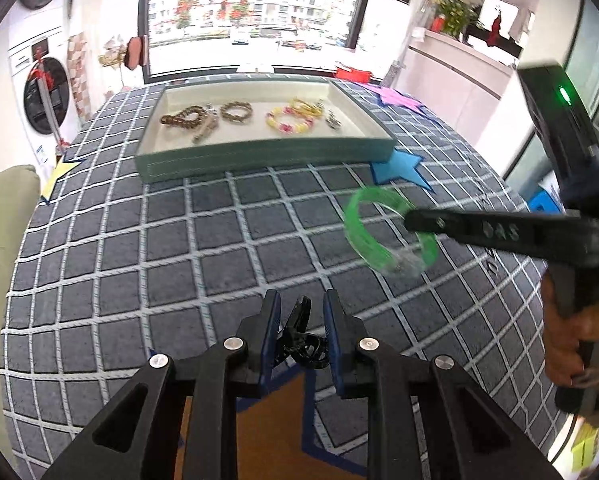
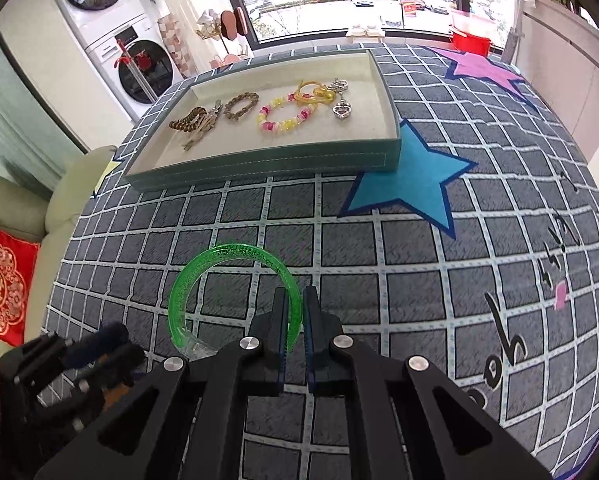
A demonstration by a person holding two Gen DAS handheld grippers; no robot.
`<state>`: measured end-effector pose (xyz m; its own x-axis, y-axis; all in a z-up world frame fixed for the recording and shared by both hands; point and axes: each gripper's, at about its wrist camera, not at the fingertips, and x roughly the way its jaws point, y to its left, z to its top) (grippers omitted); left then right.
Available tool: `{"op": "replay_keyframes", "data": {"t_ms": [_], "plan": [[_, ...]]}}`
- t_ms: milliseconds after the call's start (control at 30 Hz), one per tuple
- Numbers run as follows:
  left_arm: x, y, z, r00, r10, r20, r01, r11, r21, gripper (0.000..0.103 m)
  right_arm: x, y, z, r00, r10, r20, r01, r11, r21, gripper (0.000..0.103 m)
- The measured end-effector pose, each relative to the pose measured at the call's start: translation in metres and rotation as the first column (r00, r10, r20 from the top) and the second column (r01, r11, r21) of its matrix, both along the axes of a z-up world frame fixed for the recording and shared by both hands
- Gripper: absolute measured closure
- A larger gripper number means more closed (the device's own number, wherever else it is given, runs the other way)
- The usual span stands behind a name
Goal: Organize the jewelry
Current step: 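Carry the black claw clip with the left gripper while the right carries the green bangle into the tray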
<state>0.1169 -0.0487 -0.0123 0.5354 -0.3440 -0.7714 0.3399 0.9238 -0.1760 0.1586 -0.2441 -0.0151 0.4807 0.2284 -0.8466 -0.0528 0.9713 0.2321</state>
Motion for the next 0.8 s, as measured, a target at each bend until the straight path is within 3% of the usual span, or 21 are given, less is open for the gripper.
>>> {"op": "replay_keyframes", "data": {"t_ms": [267, 800], "plan": [[0.024, 0.016, 0.01, 0.998, 0.066, 0.02, -0.065, 0.998, -0.014, 0.067, -0.002, -0.007, 0.007, 1.0, -0.017, 0.011, 0.017, 1.0, -0.009, 0.095], [0.066, 0.028, 0.03, 0.992, 0.113, 0.053, -0.112, 0.994, -0.016, 0.067, 0.019, -0.009, 0.031, 0.998, -0.025, 0.059, 0.026, 1.0, -0.015, 0.095]]}}
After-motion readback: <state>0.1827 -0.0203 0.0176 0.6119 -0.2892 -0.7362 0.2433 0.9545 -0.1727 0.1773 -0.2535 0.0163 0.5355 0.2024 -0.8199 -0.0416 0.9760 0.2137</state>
